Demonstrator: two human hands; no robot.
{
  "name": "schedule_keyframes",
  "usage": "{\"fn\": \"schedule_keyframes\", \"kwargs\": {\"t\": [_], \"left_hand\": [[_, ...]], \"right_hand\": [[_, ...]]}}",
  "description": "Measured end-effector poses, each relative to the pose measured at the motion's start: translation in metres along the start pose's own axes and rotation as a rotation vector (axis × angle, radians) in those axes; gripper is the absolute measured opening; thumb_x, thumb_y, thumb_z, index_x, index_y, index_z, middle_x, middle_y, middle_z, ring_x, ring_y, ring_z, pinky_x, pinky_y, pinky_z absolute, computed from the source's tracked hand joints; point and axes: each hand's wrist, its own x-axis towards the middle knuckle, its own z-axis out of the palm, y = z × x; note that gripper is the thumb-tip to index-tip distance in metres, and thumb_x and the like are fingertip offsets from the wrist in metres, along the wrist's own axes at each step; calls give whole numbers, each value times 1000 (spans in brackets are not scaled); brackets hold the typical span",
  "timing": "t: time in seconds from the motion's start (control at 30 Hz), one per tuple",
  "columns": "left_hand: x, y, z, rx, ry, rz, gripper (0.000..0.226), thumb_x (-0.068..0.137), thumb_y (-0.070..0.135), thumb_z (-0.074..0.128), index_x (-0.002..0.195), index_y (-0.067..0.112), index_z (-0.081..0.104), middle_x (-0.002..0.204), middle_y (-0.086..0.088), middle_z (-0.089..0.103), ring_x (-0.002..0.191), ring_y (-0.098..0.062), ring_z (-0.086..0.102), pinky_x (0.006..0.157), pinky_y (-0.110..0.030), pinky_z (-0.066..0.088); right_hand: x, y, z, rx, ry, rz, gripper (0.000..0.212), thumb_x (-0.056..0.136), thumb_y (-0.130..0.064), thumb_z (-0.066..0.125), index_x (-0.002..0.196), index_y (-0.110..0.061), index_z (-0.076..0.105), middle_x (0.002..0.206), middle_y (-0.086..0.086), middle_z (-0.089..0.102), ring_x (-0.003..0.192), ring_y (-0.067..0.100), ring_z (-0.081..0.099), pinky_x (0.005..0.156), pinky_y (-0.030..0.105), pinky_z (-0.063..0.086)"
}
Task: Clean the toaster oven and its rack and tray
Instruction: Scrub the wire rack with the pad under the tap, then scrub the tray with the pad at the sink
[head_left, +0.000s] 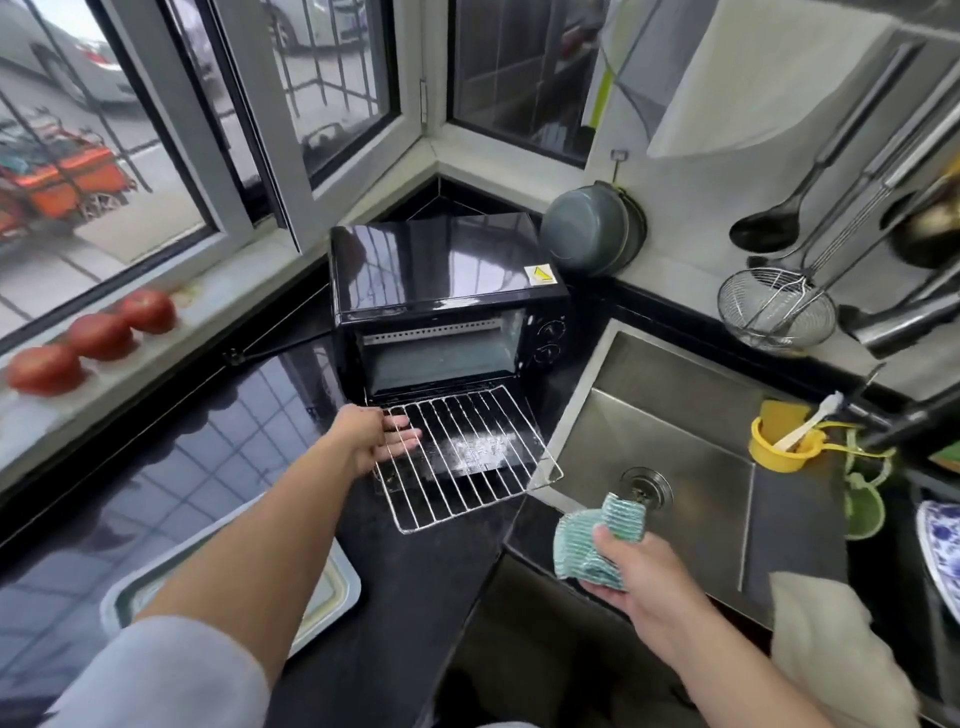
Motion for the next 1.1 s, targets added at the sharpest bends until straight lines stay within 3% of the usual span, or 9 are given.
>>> {"fn": "schedule_keyframes", "kwargs": {"t": [0.1,0.3,0.37,0.4,0.53,0.63,0.87,1.0,1.1], "left_hand": [[22,5,0,-28,43,-17,17,113,7,30,123,4,43,96,-18,61,72,-30,70,48,-35,61],[36,13,-6,98,365,155,24,91,5,54,72,16,45,76,-6,49,63,-24,46,61,-36,46],[25,6,-11,63,385,215,3,80,4,54,80,5,50,68,-3,39,60,-21,34,55,-34,30],[19,-1,-17,43,394,223,12,80,7,55,90,1,54,70,-2,42,60,-20,36,56,-32,29],[-51,-38,-59,-127,300,212,6,87,8,59,91,12,57,79,-1,52,70,-15,48,65,-31,41],[-109,-86,-104,-163,418,155,13,99,-1,54,104,8,63,94,-8,64,83,-22,61,84,-36,52],[-190,-182,-217,513,947,109,25,96,17,62,120,11,67,114,-13,65,109,-35,61,92,-44,47],[-173,-188,-246,433,869,-13,46,99,31,62,137,5,58,127,-15,66,122,-35,58,104,-45,44],[-152,-177,-256,396,789,-42,31,97,37,57,111,13,71,109,-2,73,107,-28,66,90,-40,50]], "right_hand": [[1,-5,0,1,11,-14,16,98,-11,59,113,-5,62,102,15,74,96,31,71,77,39,58],[5,-10,11,-7,-5,-5,15,99,-12,58,113,-8,62,101,12,75,95,29,72,79,39,58],[7,-10,17,-16,-13,-2,14,99,-13,58,112,-10,62,101,12,75,94,28,72,76,38,58],[8,-9,20,-22,-19,3,14,98,-13,59,111,-10,62,100,11,75,94,27,72,75,37,59],[13,-7,43,-49,-77,8,15,98,-13,59,113,-12,63,99,9,76,92,27,73,75,38,59],[13,-5,69,-82,-145,11,13,98,-11,59,110,-13,63,101,10,74,96,28,71,79,41,59],[13,35,138,-258,-345,126,18,99,-14,59,116,-8,63,107,14,73,98,30,70,81,43,58],[11,50,158,-334,-391,171,20,98,-13,59,117,-7,62,108,15,72,99,31,69,78,42,59],[11,52,161,-368,-404,173,19,98,-12,59,116,-8,63,107,15,72,98,31,69,76,41,59]]}}
